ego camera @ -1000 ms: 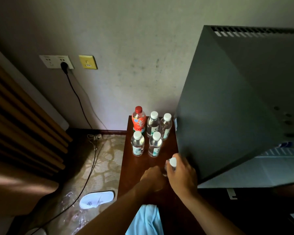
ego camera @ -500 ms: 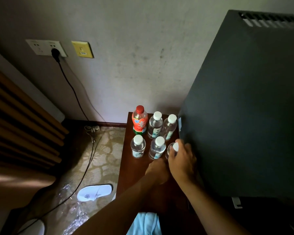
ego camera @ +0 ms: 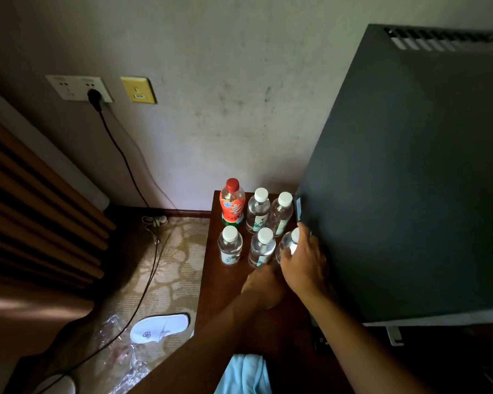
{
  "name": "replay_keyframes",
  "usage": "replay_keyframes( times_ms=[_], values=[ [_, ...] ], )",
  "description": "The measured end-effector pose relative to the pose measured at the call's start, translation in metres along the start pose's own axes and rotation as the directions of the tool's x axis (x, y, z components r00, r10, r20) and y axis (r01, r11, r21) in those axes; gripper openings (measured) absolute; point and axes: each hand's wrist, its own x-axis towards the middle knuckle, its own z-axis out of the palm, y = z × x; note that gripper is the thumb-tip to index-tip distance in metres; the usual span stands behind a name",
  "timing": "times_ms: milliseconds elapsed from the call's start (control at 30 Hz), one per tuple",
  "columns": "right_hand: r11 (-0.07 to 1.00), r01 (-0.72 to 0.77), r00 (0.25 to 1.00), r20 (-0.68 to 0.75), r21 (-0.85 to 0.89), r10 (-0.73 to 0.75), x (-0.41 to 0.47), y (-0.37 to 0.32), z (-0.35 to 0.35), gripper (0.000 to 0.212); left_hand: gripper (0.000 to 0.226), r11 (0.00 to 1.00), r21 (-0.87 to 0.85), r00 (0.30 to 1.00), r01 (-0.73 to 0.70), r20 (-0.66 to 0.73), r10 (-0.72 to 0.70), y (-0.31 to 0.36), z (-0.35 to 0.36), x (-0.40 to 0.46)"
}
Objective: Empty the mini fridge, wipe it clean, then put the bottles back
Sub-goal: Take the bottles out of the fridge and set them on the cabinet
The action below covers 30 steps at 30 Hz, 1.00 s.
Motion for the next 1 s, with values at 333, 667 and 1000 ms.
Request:
replay_keyframes(
  times_ms=[333, 667, 1000],
  values=[
    [0.964, 0.009, 0.998, -0.064, 0.267, 0.008, -0.064, 0.015, -0.019, 0.059, 0.025, 0.992, -0.127, 0.997, -0.003, -0.074, -0.007, 0.01, 0.002, -0.055],
    [0.95, 0.056, 0.996, 0.042, 0.308, -0.072, -0.132, 0.089, -0.024, 0.016, 0.011, 0.979, -0.202, 0.997, -0.008, -0.077, -0.008, 0.001, 0.045, -0.095],
    [0.967, -0.062, 0.998, 0.039, 0.247, 0.054, -0.133, 0.174, -0.059, 0.01, 0.018, 0.948, -0.314, 0.999, -0.047, -0.028, 0.04, 0.039, 0.098, -0.11]
  ],
)
